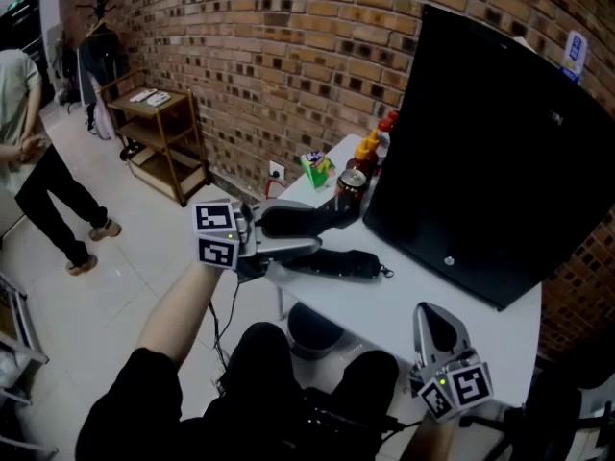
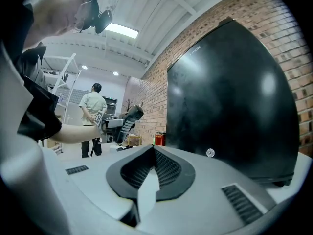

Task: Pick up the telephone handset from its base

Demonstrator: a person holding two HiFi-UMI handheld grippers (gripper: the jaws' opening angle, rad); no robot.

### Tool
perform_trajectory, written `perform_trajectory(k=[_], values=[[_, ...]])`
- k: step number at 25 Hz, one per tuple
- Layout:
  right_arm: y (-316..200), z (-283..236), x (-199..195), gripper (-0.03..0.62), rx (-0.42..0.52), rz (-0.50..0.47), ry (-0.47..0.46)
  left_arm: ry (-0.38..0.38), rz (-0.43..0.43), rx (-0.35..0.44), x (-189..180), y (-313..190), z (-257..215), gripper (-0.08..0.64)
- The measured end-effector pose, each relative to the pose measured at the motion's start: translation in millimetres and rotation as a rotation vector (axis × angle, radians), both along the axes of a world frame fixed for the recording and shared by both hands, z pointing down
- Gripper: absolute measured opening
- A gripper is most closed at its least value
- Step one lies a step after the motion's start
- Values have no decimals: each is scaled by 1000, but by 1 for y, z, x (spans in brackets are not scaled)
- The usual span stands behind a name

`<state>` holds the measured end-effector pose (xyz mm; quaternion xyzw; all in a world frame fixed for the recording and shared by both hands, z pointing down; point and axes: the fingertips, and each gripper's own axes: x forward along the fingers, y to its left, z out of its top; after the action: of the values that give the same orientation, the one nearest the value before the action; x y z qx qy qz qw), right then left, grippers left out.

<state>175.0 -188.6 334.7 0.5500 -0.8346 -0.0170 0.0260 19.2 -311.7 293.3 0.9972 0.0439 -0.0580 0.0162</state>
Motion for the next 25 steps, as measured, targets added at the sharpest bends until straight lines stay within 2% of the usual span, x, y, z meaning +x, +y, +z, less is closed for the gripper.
perform_trajectory(k=[4,8,13,16,19,25], values=[[1,1,-1,11,0,3,-17,124,-52,-37,-24,-6,-7,255],[0,6,-1,11,-8,12,-34,227,-47,-80,-42,-11,-16,255],[-4,8,-1,11,-5,10,-42,337,-79,-92,-58,-22,-32,253],[-2,6,1,11,2,16,-47,397,-74,-134,-67,-24,-37,254],[-1,4,4,11,2,27,-53,426,-83,-141,-74,-24,-40,253],[0,2,4,11,8,31,-74,433,-85,-154,-79,-26,-40,253]])
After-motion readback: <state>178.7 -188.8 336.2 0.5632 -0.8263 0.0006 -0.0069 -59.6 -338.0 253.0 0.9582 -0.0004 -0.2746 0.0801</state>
